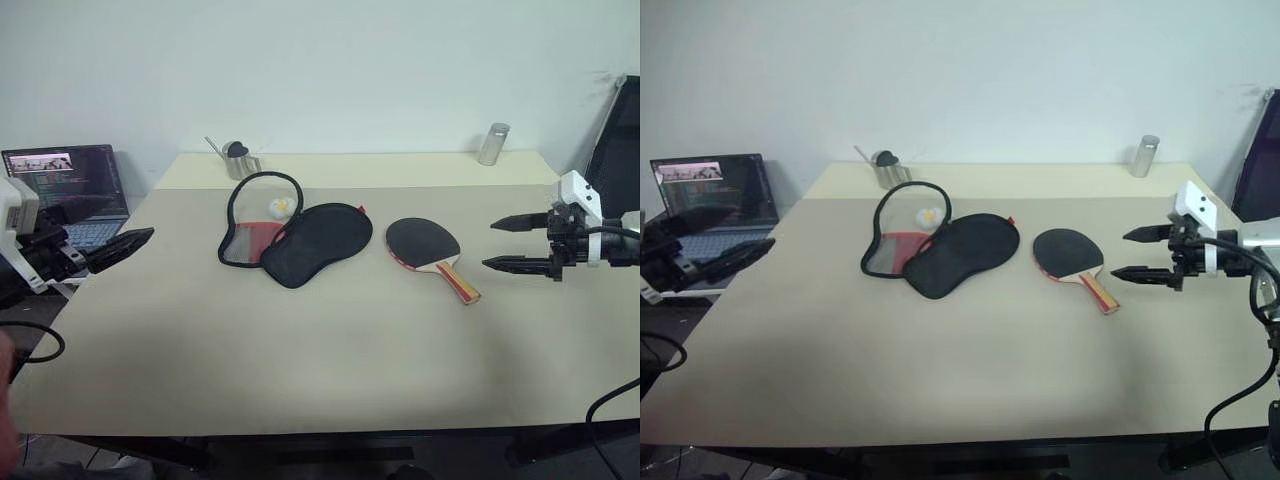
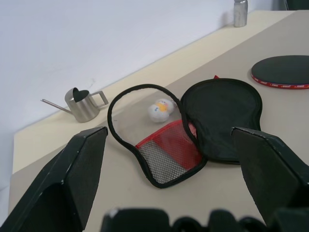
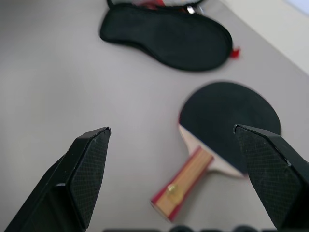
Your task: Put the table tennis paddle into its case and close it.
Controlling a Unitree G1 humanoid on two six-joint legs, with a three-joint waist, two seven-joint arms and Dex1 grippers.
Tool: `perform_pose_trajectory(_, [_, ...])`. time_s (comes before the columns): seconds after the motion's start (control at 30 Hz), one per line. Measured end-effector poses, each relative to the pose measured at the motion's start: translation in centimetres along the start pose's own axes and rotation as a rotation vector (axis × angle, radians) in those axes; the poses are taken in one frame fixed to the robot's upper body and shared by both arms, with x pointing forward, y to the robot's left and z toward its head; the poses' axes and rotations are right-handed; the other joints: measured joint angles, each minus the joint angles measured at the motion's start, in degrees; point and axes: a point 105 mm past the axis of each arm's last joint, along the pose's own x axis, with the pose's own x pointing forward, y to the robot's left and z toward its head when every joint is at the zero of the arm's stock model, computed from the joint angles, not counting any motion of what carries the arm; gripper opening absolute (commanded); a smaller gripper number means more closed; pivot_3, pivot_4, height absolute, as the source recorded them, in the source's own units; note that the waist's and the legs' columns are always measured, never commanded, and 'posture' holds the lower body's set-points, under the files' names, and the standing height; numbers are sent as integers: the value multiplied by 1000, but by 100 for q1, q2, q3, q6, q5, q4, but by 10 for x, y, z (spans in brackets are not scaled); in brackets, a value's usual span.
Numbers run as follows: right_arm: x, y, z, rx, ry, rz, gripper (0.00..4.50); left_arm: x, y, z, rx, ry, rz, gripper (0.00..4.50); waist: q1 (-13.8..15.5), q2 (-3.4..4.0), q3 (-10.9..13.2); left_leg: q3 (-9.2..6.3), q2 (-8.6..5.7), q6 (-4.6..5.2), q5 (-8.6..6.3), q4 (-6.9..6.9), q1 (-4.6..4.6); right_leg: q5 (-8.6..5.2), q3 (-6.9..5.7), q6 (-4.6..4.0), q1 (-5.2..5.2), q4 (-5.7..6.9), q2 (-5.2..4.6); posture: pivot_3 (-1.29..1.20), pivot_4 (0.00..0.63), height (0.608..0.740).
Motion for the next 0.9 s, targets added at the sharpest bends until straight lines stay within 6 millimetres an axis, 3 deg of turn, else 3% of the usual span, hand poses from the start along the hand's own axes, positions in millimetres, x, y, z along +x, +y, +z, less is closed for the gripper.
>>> perform_pose_trajectory(0.23, [1, -3, 10, -41, -26, -7, 4490, 11, 8, 5, 24, -22, 17, 4500, 3, 0, 0, 0, 0, 0, 0, 0, 1, 0, -4, 0, 2, 1, 0, 0, 150, 740])
perform_pose_trajectory(0.33, [3, -1, 12, -43, -34, 5, 4490, 30, 21, -2, -16, -10, 103, 4500, 15, 0, 0, 0, -4, 0, 0, 4, 3, 0, -9, 0, 5, 6, 0, 0, 150, 740])
perform_pose_trajectory(0.4, [3, -2, 15, -51, -39, 5, 4490, 46, 30, -14, -52, 28, 182, 4500, 29, -1, -1, 0, -6, 0, 0, 6, 3, 1, -10, 1, 5, 8, -1, 0, 150, 740])
perform_pose_trajectory(0.53, [3, -1, 13, -51, -35, 8, 4490, 79, 37, -60, -204, 181, 343, 4500, 42, -3, -2, -1, -8, 0, 1, 10, -1, 1, -12, 2, 3, 10, 0, 0, 150, 740])
perform_pose_trajectory(0.73, [7, 3, 15, -64, -30, 4, 4490, 139, 2, -108, -378, 340, 364, 4500, 41, -7, -4, -1, -11, 0, 1, 25, -15, 1, -14, 3, -6, 9, -1, 0, 150, 740])
perform_pose_trajectory(0.9, [8, 7, 13, -57, -14, 1, 4490, 161, -19, -131, -414, 430, 409, 4500, -3, -8, -5, 5, -9, -1, 1, 25, -13, 1, -11, 3, -6, 13, -1, 0, 150, 740])
